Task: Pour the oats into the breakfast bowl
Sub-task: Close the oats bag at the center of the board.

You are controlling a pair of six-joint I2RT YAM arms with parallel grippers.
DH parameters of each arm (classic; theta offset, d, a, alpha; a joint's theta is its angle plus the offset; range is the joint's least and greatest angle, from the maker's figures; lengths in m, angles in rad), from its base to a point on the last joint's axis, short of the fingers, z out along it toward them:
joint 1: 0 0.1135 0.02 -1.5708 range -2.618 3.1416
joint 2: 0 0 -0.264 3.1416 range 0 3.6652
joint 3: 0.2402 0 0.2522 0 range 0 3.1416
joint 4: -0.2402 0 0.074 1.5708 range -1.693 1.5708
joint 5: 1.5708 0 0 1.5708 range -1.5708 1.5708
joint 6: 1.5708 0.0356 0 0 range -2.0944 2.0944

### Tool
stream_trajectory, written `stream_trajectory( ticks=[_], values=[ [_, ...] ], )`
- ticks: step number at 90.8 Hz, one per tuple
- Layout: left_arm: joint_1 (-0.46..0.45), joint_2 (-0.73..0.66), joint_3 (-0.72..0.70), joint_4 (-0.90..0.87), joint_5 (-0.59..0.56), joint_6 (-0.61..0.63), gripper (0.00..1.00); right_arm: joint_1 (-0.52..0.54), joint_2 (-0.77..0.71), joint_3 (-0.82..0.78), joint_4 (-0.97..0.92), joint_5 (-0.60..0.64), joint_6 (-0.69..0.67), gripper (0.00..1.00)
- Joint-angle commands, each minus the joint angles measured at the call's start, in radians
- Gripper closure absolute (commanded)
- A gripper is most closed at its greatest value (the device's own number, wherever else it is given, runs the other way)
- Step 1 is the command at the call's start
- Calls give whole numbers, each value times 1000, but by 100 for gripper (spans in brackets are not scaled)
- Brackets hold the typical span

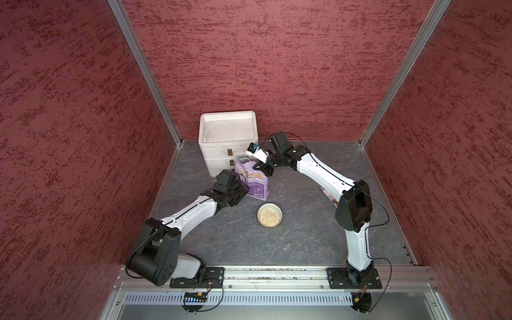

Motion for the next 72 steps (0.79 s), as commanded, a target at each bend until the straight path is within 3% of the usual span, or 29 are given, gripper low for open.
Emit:
stream_trajectory(
  ticks=[1,12,13,17,19,36,51,72],
  values=[
    [-1,-27,13,7,-13,-1,47,10,-65,-22,27,-9,-3,100],
    [0,-40,0,13,-24,-8,48,10,-107,-59,50,-32,44,100],
    [-1,-41,-1,15,-24,-8,47,10,-107,-59,51,-33,50,96],
    [0,-42,-5,22,-21,-10,48,10,-105,-57,47,-40,63,60],
    [1,-41,-6,25,-18,-11,48,11,-101,-55,42,-46,62,49],
    [0,-42,-5,23,-10,-11,48,22,-66,-48,35,-37,50,11],
    [-1,-41,-1,24,-8,-10,48,27,-12,11,27,-9,34,8],
    [-1,-42,4,23,-9,-13,48,27,83,150,-6,-17,44,11]
  ],
)
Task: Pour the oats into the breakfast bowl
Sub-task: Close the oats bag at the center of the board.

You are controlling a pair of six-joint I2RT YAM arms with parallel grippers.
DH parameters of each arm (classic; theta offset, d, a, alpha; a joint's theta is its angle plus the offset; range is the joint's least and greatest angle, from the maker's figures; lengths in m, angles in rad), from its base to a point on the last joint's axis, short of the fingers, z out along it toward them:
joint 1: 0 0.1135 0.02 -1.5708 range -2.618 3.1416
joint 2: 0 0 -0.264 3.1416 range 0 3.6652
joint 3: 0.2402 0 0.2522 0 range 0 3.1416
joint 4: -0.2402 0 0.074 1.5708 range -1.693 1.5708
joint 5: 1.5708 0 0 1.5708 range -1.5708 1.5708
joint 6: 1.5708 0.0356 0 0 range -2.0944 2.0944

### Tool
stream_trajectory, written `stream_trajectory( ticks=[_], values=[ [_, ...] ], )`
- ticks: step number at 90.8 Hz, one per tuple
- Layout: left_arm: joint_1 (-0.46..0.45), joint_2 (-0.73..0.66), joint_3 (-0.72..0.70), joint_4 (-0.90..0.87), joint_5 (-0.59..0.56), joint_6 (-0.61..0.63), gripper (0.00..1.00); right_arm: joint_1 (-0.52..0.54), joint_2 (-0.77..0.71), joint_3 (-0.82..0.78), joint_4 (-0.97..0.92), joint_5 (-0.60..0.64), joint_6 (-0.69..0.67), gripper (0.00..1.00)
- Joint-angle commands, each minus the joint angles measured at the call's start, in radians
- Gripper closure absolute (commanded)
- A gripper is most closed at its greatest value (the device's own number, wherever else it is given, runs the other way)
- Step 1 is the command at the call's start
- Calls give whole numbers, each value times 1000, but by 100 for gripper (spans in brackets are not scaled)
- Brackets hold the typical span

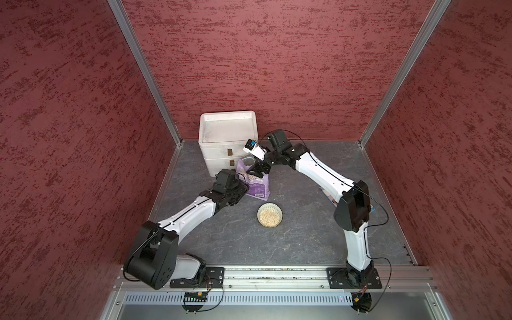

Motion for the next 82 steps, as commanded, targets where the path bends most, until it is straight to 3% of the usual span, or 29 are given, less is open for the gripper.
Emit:
stream_trajectory(
  ticks=[1,18,29,33,38,40,77,82],
  values=[
    [0,-16,5,19,-6,-1,48,10,54,67,-14,-2,1,11],
    [0,-28,5,8,-10,4,48,12,103,103,-26,3,-6,13],
    [0,-33,5,5,-12,5,48,16,114,113,-28,31,-21,24],
    [0,-35,5,5,-13,6,48,16,111,113,-28,35,-28,42],
    [2,-36,7,3,-11,8,48,16,103,116,-21,46,-31,88],
    [2,-37,8,1,-12,9,48,18,98,116,-16,55,-27,100],
    [7,-78,3,-10,-26,10,48,45,-26,3,-12,146,5,100],
    [8,-78,2,-13,-24,10,48,46,-12,16,-43,150,-7,70]
  ],
)
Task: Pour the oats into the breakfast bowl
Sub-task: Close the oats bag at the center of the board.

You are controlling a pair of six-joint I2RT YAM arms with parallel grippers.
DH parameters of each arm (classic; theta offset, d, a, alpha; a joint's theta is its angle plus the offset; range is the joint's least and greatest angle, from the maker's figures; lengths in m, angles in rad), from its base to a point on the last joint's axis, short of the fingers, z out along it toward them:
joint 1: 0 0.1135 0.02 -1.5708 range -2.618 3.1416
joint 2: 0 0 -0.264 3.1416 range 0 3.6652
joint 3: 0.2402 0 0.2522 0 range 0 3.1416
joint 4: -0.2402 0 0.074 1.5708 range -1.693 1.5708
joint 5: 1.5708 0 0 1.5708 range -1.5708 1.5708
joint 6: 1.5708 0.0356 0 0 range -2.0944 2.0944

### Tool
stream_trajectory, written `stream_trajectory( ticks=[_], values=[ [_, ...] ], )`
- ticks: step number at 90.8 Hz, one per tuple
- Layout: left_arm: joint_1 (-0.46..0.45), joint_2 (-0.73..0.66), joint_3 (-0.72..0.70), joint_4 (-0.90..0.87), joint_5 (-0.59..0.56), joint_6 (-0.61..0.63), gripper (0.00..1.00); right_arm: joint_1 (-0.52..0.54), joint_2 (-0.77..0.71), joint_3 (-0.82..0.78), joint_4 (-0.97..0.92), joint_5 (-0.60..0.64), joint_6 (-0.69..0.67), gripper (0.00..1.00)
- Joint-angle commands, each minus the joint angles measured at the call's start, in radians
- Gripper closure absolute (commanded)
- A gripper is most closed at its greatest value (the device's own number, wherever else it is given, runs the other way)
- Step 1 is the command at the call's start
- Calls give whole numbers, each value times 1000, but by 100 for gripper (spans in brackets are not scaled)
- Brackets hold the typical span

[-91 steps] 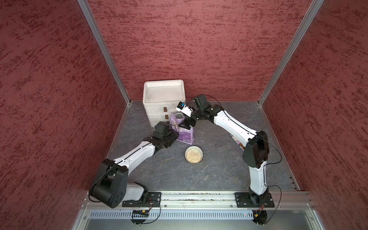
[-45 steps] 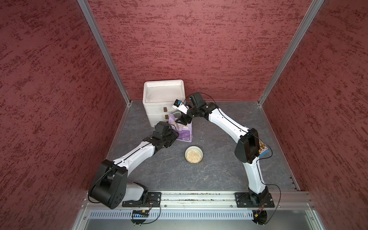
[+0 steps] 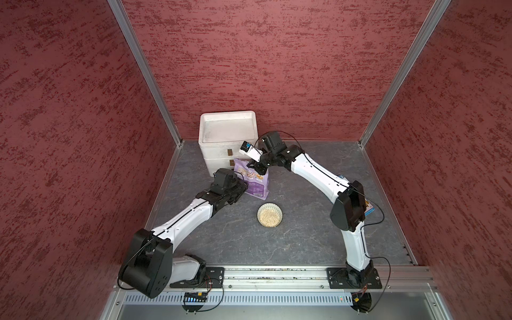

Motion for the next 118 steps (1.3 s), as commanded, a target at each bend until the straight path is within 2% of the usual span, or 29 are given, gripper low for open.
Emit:
stream_trajectory(
  ticks=[1,8,16,53,57,60,62,64,65,66,85,105,110,118],
  values=[
    [7,-11,2,-7,-17,9,48,8,-25,7,-40,43,-14,66],
    [6,-13,-1,-8,-15,9,48,8,-1,36,-77,36,-29,53],
    [7,-15,-3,-10,-18,10,48,8,24,68,-95,34,-36,46],
    [8,-33,0,-34,-25,15,48,10,183,286,-147,20,-27,45],
    [10,-36,0,-37,-27,14,48,13,194,295,-153,21,-31,48],
    [12,-38,-1,-39,-28,15,48,14,198,298,-154,23,-33,56],
    [10,-39,-2,-39,-28,15,48,16,199,298,-154,25,-35,67],
    [11,-40,-2,-39,-26,15,48,17,200,298,-151,28,-37,84],
    [11,-40,-2,-39,-26,15,48,17,200,300,-149,30,-38,96],
    [11,-41,-2,-39,-26,16,48,18,200,300,-148,34,-38,100],
    [15,-49,-3,-43,-22,17,49,44,177,308,-111,130,-3,100],
    [20,-70,-17,-46,-25,16,50,48,182,350,-151,150,5,100],
    [22,-72,-15,-49,-25,15,50,48,180,348,-178,157,-22,78],
    [22,-78,-15,-52,-23,16,50,47,169,329,-212,172,-64,61]
  ],
)
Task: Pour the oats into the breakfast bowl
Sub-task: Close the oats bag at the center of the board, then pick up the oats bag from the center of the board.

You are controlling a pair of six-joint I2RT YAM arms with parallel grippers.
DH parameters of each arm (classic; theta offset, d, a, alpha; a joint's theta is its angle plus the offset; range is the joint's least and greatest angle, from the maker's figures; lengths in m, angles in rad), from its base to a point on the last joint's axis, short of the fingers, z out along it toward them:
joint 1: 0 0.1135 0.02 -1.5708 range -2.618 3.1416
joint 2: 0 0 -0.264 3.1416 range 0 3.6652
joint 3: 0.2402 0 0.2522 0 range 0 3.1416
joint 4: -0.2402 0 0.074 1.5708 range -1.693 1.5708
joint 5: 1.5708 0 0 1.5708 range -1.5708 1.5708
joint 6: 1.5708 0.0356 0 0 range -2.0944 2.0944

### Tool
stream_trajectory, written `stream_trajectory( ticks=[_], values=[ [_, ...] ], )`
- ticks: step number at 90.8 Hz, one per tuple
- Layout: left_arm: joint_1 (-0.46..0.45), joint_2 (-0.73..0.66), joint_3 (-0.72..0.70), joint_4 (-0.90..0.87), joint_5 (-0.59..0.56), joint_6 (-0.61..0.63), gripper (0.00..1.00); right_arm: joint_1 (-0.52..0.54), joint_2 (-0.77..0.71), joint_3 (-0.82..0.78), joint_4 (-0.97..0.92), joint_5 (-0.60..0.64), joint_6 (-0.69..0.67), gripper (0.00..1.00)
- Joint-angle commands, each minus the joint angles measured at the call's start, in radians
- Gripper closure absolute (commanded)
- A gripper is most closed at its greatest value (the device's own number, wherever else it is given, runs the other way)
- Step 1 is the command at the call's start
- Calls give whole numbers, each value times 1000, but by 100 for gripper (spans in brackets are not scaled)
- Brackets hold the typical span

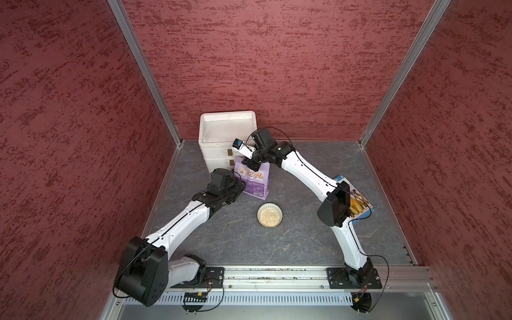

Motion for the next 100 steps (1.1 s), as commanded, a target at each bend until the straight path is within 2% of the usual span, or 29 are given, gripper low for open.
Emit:
stream_trajectory(
  ticks=[1,28,48,53,56,59,61,62,72,100],
  values=[
    [9,-20,-13,-19,-8,14,50,6,-8,9,-70,35,-47,60],
    [9,-23,-6,-23,-3,10,50,-31,-52,-24,-121,42,-73,59],
    [7,-21,3,-27,-5,10,50,-63,-84,-25,-174,3,-90,59],
    [9,-19,3,-28,-6,10,50,-65,-84,-25,-184,1,-95,63],
    [9,-19,4,-26,-4,10,50,-66,-84,-25,-189,-4,-95,70],
    [7,-17,3,-25,-3,9,50,-66,-82,-25,-193,-9,-96,84],
    [7,-17,3,-25,-2,9,50,-66,-83,-26,-194,-11,-95,97],
    [7,-17,3,-25,-2,9,50,-66,-81,-24,-195,-10,-94,100],
    [7,-20,5,-27,-2,10,50,-67,-83,-14,-191,15,-43,100],
    [7,-21,1,-19,0,5,50,-66,-94,32,-152,298,183,100]
  ],
)
